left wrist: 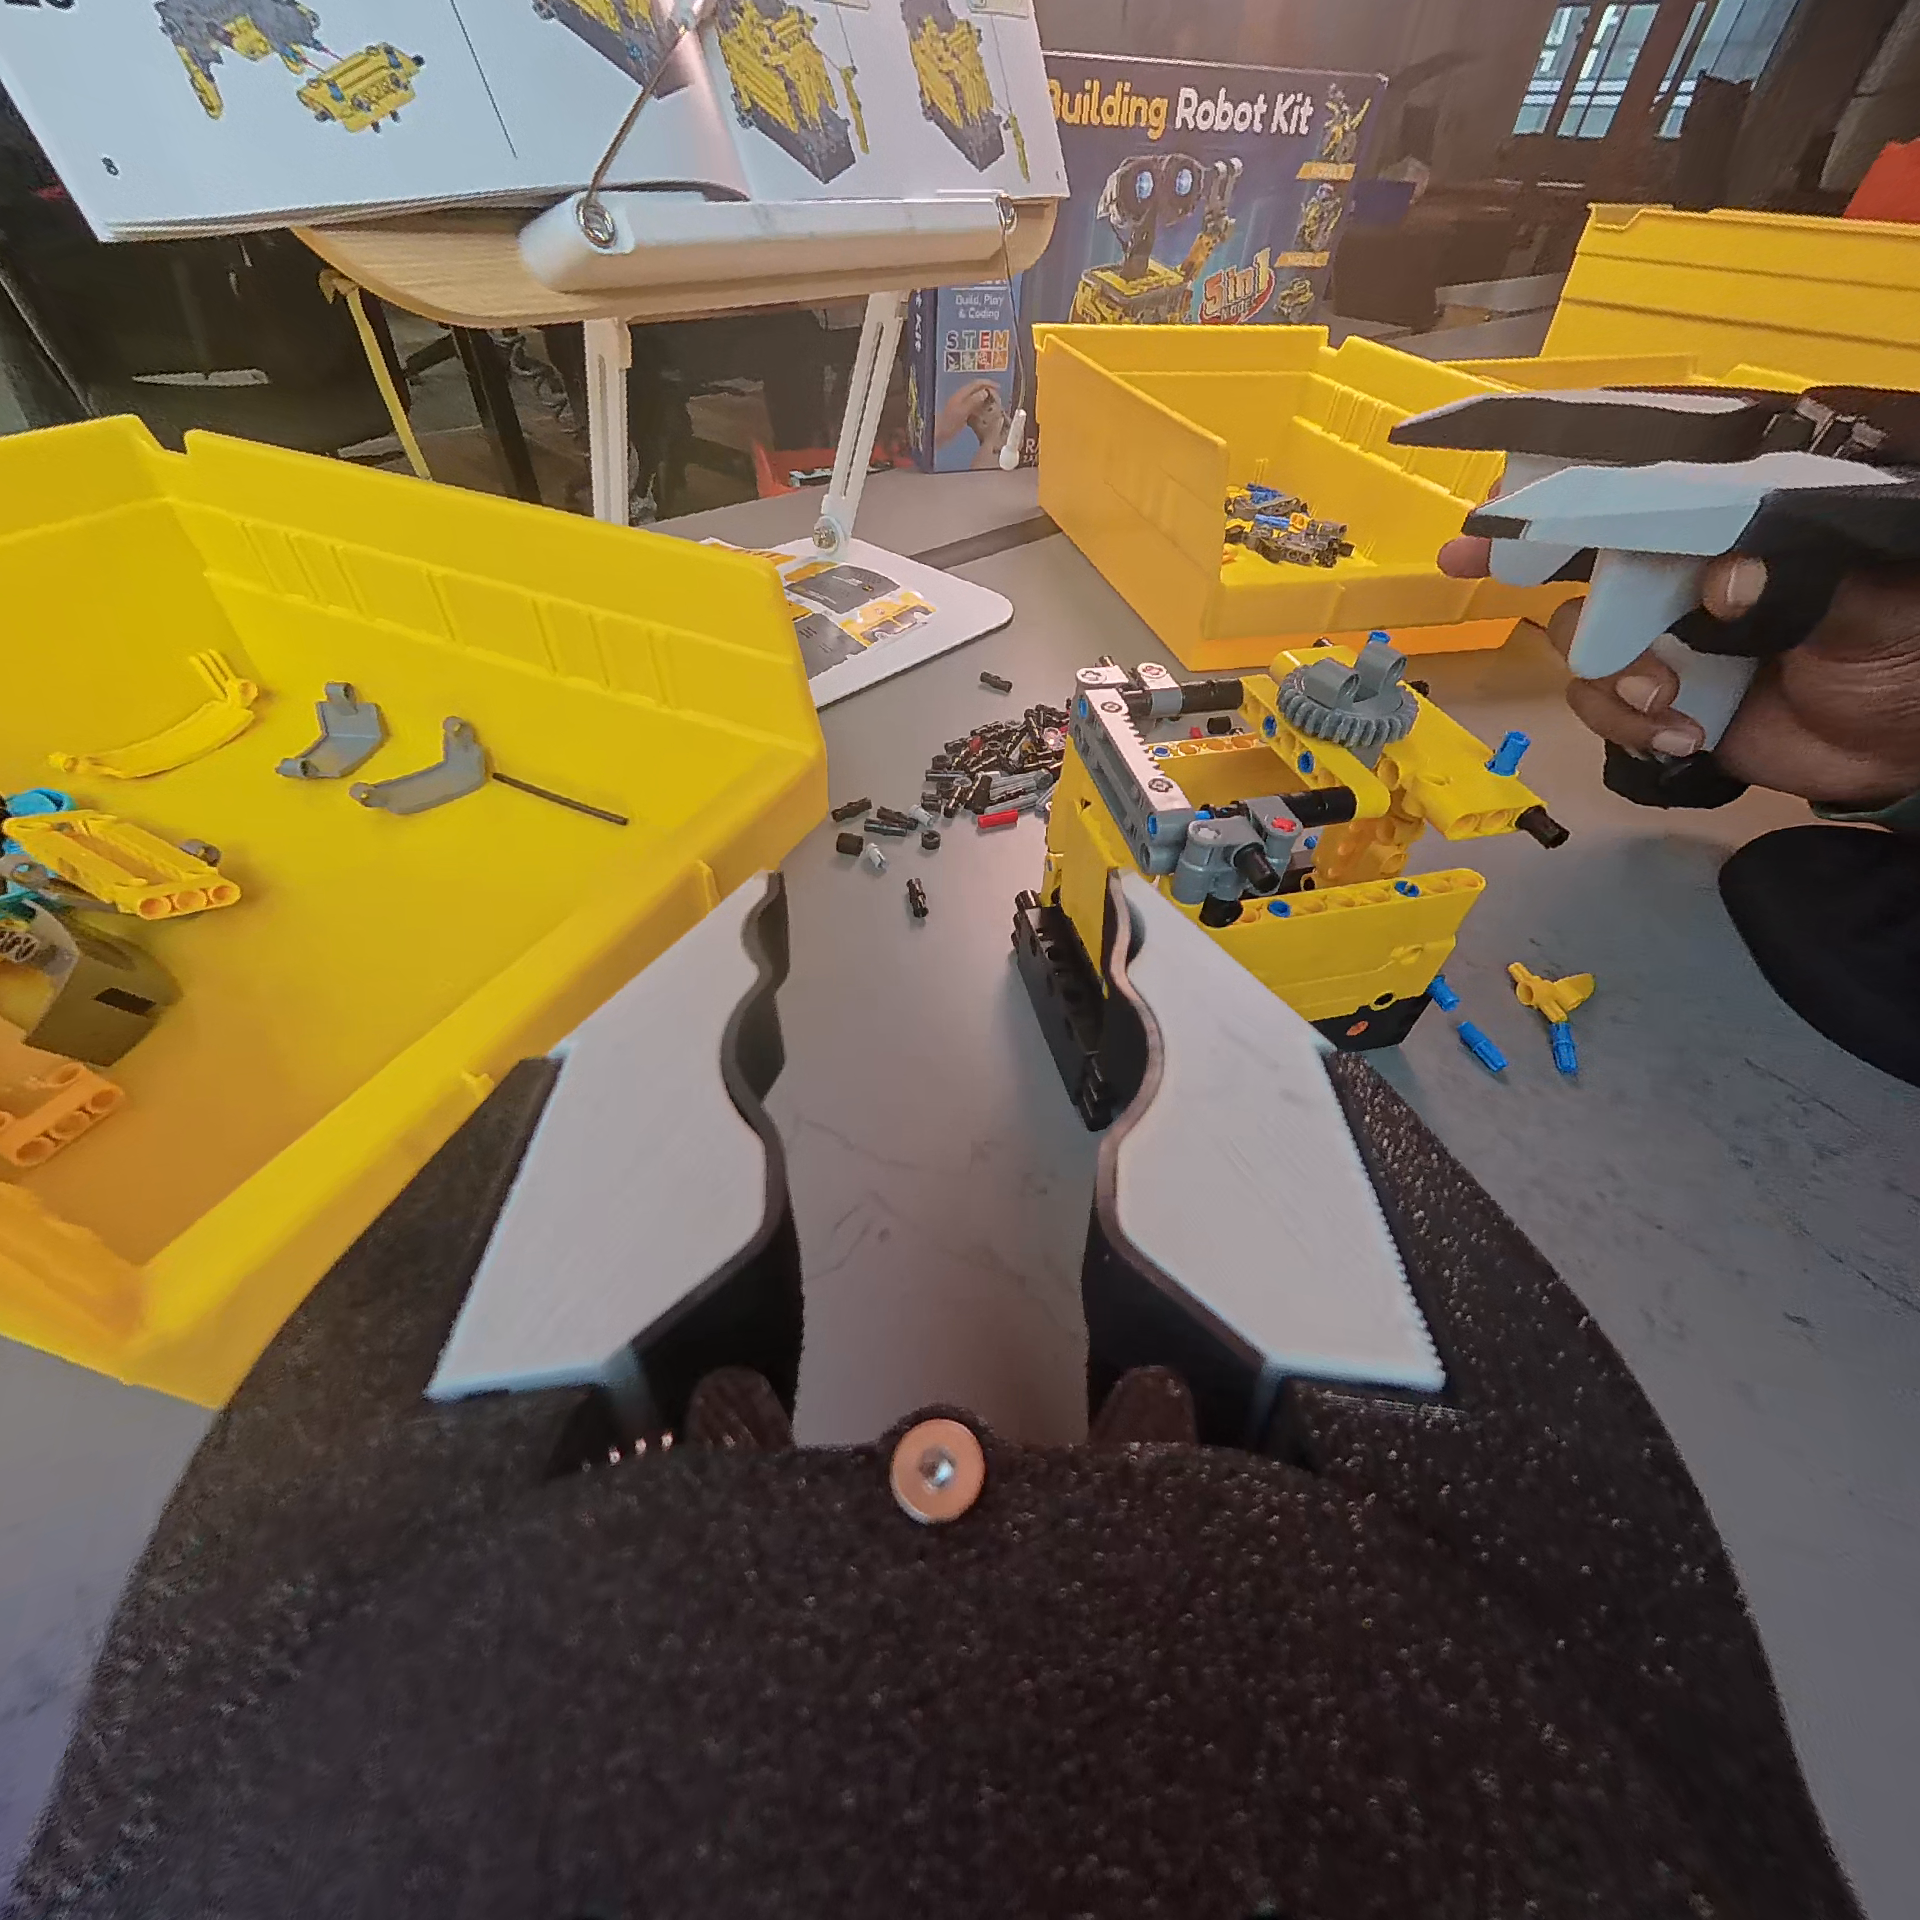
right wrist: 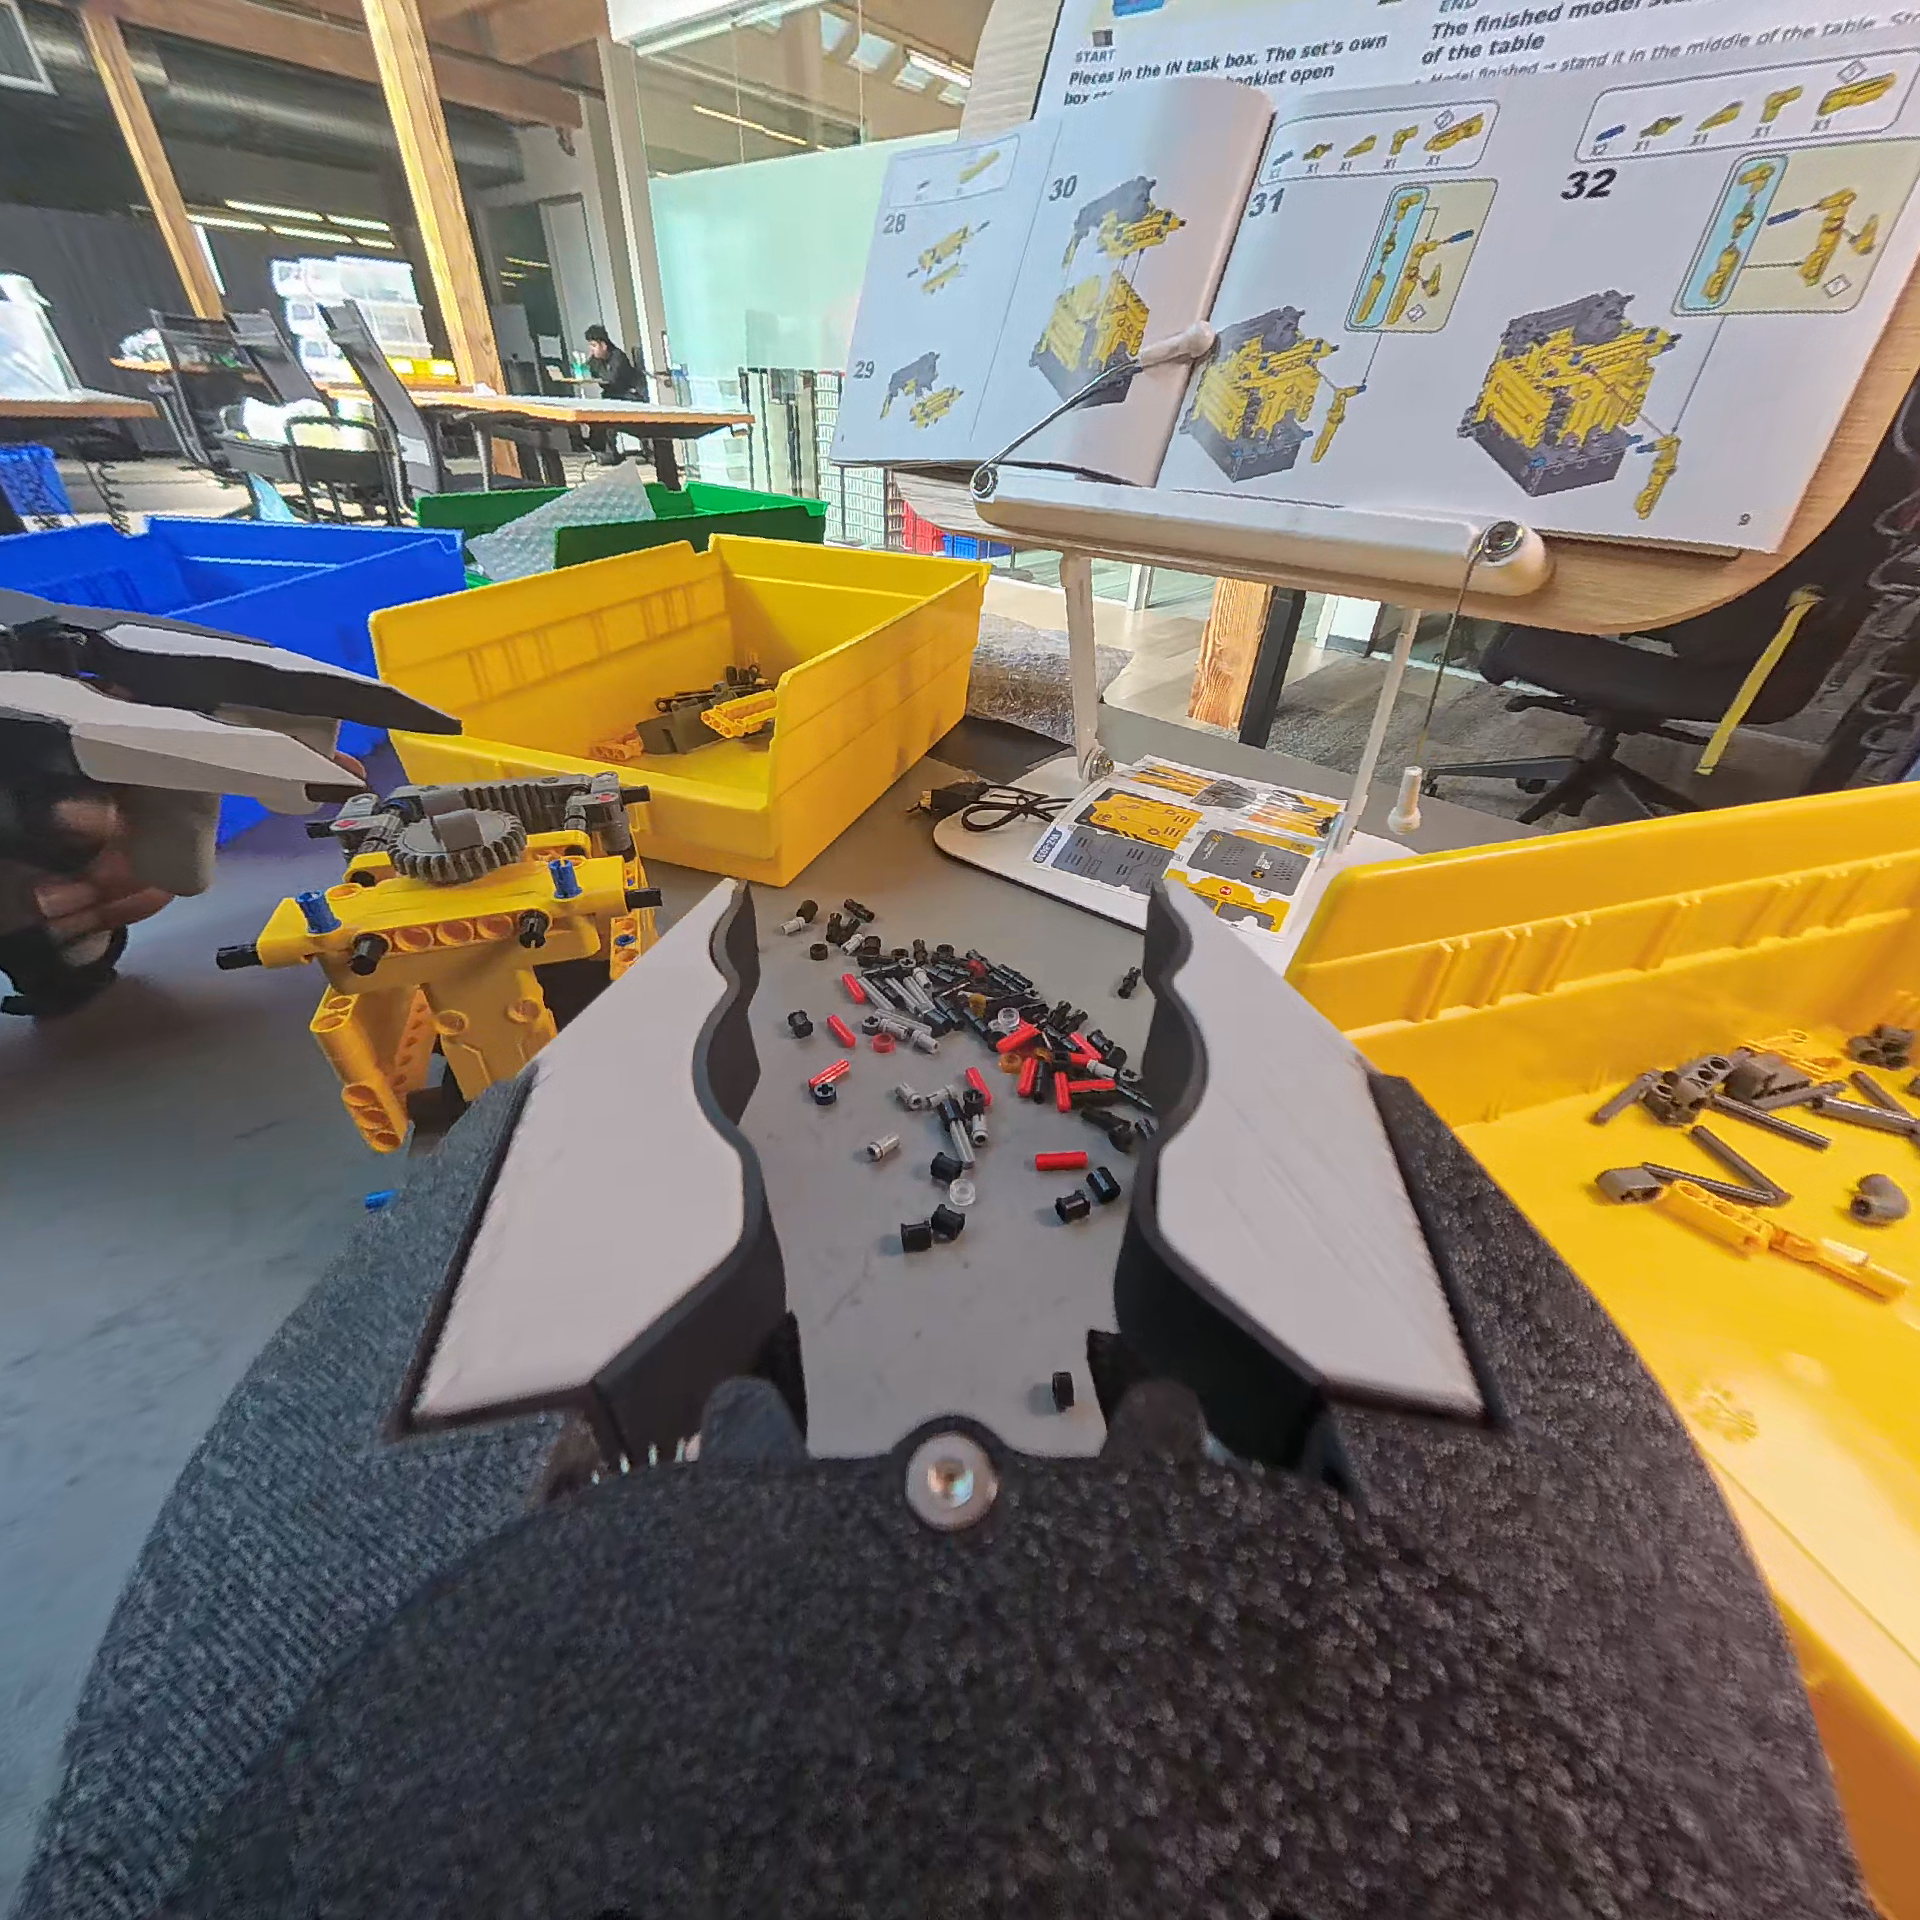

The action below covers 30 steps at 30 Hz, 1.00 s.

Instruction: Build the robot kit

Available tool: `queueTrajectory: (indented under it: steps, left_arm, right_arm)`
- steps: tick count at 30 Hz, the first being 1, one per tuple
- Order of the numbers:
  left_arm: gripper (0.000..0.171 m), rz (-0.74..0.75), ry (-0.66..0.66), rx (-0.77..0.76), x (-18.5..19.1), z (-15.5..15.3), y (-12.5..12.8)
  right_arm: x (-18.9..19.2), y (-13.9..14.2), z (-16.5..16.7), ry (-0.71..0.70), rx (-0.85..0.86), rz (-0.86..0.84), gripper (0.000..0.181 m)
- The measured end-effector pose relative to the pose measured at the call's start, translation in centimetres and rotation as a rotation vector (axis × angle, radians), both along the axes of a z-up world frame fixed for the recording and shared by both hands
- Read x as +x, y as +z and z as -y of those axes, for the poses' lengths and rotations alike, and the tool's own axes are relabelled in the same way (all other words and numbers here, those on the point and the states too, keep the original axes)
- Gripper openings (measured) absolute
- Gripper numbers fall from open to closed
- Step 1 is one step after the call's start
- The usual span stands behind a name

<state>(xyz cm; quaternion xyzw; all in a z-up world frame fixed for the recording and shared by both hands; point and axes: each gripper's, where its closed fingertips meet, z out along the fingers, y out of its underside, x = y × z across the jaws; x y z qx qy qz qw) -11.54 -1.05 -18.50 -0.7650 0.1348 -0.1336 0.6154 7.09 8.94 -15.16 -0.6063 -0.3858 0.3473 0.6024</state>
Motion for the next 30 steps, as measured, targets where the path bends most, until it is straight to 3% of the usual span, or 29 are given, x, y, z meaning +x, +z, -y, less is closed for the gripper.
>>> queueTrajectory:
  steps: [24,30]
  left_arm:
    - [0.06,0.008,0.008,0.014,-0.19,0.08,0.32]
    - [0.06,0.011,0.006,0.016,-0.17,0.1,0.38]
  right_arm:
    - [0.23,-0.46,-0.53,-0.019,-0.014,0.017,0.072]
    - [-0.12,-1.0,-0.23,0.004,-0.018,0.038,0.063]
